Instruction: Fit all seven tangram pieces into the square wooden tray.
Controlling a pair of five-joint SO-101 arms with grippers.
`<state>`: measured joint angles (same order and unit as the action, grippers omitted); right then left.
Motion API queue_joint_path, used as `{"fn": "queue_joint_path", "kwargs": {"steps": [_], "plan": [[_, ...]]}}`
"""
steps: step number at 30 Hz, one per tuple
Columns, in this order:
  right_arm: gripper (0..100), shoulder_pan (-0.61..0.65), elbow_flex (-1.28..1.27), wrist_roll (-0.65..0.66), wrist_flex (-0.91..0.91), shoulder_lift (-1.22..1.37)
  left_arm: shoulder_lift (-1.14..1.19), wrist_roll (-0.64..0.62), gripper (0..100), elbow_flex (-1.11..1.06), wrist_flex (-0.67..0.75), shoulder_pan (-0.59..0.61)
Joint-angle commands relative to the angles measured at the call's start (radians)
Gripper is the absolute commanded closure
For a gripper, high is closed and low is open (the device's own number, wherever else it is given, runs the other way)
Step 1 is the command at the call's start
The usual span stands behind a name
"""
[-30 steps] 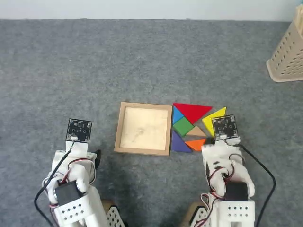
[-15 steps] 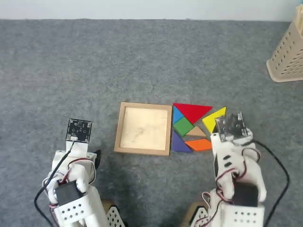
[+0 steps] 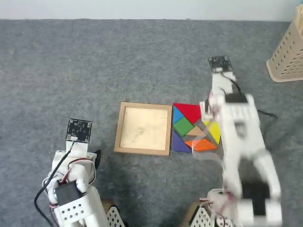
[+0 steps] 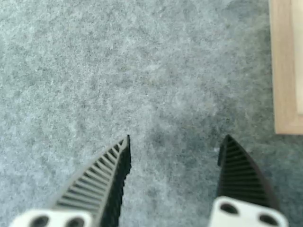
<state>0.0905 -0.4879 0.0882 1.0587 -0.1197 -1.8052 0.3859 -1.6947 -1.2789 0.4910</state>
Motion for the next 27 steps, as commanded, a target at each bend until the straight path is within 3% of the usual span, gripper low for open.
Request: {"fn": "queue_joint_path", "kwargs": {"steps": [1, 4, 10, 15, 21, 27], "plan": [[60.8, 0.005, 0.307, -0.086, 0.119, 0.288, -0.015, 0.009, 72, 0.008, -0.003, 0.005], [60.8, 0.008, 0.463, -0.155, 0.176, 0.463, -0.015, 0.009, 72, 0.008, -0.003, 0.005], [60.8, 0.007, 0.634, -0.167, 0.239, 0.639, -0.015, 0.009, 72, 0.008, -0.003, 0.005], [61.8, 0.013, 0.641, -0.169, 0.242, 0.688, -0.015, 0.009, 72, 0.008, -0.003, 0.005], [72.5, -0.007, 0.62, -0.163, 0.248, 0.688, -0.015, 0.009, 72, 0.008, -0.003, 0.005], [66.0, -0.004, 0.594, -0.135, 0.24, 0.615, -0.015, 0.009, 72, 0.008, -0.003, 0.005]]}}
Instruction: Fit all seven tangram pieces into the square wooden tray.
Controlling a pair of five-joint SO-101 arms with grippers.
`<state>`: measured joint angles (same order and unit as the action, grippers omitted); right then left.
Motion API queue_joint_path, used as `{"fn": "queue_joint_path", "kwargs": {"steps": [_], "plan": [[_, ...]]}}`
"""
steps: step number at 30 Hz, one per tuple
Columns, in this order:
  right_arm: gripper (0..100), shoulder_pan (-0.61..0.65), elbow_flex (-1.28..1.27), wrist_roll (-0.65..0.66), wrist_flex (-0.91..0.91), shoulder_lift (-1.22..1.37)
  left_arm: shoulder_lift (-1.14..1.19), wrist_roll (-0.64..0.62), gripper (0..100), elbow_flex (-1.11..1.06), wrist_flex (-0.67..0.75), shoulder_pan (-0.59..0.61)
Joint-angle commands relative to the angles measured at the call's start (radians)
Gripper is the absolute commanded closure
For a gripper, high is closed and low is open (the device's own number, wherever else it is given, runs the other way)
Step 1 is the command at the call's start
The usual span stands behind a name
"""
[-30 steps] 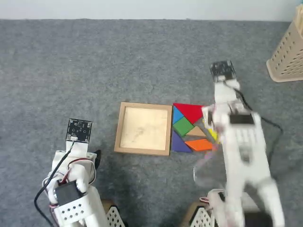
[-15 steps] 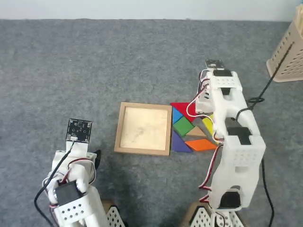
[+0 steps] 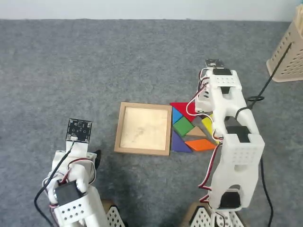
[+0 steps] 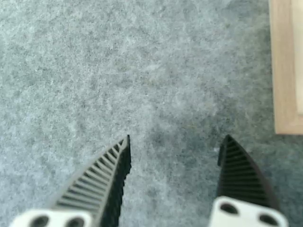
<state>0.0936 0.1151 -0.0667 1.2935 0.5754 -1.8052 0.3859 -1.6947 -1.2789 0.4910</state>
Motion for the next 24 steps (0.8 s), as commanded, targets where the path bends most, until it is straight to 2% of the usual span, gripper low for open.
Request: {"fn": "queue_joint_path", "kwargs": {"steps": [1, 11, 15, 24], "plan": [[66.1, -0.007, -0.035, 0.021, -0.008, -0.117, -0.015, 0.009, 72, 0.008, -0.003, 0.005], [66.6, 0.031, -0.512, 0.058, -0.275, -0.526, -0.015, 0.009, 72, 0.008, -0.003, 0.005], [66.5, 0.041, -0.545, 0.06, -0.32, -0.509, -0.015, 0.009, 72, 0.008, -0.003, 0.005], [66.7, 0.056, -0.47, 0.055, -0.298, -0.346, -0.015, 0.009, 72, 0.008, -0.003, 0.005]]}}
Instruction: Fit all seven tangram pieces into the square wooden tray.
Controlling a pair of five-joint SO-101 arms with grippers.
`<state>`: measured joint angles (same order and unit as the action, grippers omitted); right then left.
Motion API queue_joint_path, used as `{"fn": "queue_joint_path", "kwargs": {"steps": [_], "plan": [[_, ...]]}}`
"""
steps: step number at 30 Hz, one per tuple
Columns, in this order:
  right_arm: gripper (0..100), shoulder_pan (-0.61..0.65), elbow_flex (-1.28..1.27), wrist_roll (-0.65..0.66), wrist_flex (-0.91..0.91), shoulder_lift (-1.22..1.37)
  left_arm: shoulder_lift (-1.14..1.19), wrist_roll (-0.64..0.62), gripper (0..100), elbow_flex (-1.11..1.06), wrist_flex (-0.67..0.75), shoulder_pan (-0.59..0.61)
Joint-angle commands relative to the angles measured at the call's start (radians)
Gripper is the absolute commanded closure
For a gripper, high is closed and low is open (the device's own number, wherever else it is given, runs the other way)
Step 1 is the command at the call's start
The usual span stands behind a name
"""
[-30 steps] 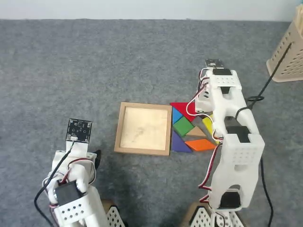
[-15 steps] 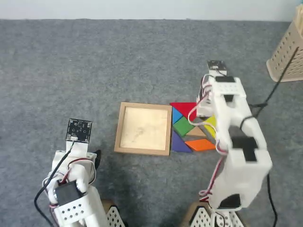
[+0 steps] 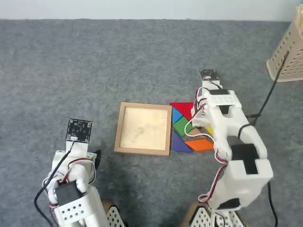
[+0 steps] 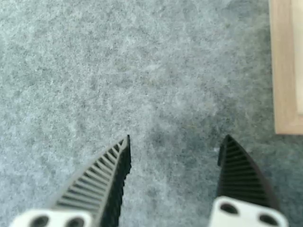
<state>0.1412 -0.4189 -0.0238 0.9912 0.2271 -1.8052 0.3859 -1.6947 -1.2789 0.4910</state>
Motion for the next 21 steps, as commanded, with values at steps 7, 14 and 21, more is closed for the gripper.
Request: {"fn": "queue_joint_path", "kwargs": {"steps": [7, 14, 21], "plan": [[73.5, 0.002, 0.092, 0.008, 0.028, 0.028, -0.015, 0.009, 72, 0.008, -0.003, 0.005], [78.2, 0.002, 0.095, -0.06, -0.001, 0.028, -0.015, 0.009, 72, 0.008, -0.003, 0.005], [82.4, -0.002, 0.091, -0.063, 0.004, 0.019, -0.015, 0.009, 72, 0.008, -0.003, 0.005]]}}
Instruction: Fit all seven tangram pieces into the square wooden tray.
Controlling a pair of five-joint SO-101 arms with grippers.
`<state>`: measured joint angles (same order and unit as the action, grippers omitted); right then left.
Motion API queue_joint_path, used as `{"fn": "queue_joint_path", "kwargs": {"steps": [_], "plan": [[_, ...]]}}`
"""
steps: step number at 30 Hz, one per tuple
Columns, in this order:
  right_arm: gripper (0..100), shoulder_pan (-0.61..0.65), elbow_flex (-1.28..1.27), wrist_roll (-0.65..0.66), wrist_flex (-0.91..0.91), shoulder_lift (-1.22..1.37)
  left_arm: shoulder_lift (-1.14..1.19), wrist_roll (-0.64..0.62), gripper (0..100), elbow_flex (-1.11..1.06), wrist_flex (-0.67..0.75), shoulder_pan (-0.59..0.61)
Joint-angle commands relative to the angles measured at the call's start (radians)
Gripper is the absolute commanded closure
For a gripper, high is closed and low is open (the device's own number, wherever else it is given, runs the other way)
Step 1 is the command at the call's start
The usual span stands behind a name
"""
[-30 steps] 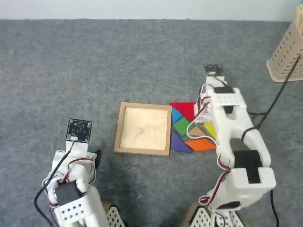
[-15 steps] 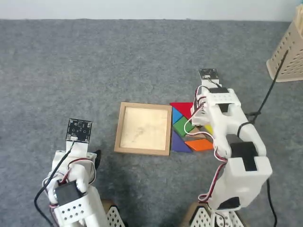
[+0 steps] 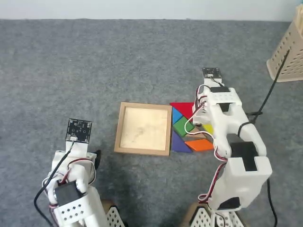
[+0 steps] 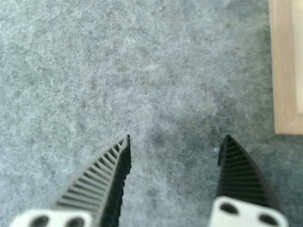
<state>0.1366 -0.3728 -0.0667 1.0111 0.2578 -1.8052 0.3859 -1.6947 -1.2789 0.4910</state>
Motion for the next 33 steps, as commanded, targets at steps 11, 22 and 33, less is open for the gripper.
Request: {"fn": "queue_joint_path", "kwargs": {"steps": [11, 22, 33], "plan": [[84.1, -0.041, -0.054, -0.017, -0.025, -0.22, -0.015, 0.009, 72, 0.008, -0.003, 0.005], [84.2, 0.005, -0.196, 0.034, -0.073, -0.475, -0.015, 0.009, 72, 0.008, -0.003, 0.005], [84.3, 0.398, -0.08, 0.209, -0.073, -0.435, -0.015, 0.009, 72, 0.008, -0.003, 0.005]]}}
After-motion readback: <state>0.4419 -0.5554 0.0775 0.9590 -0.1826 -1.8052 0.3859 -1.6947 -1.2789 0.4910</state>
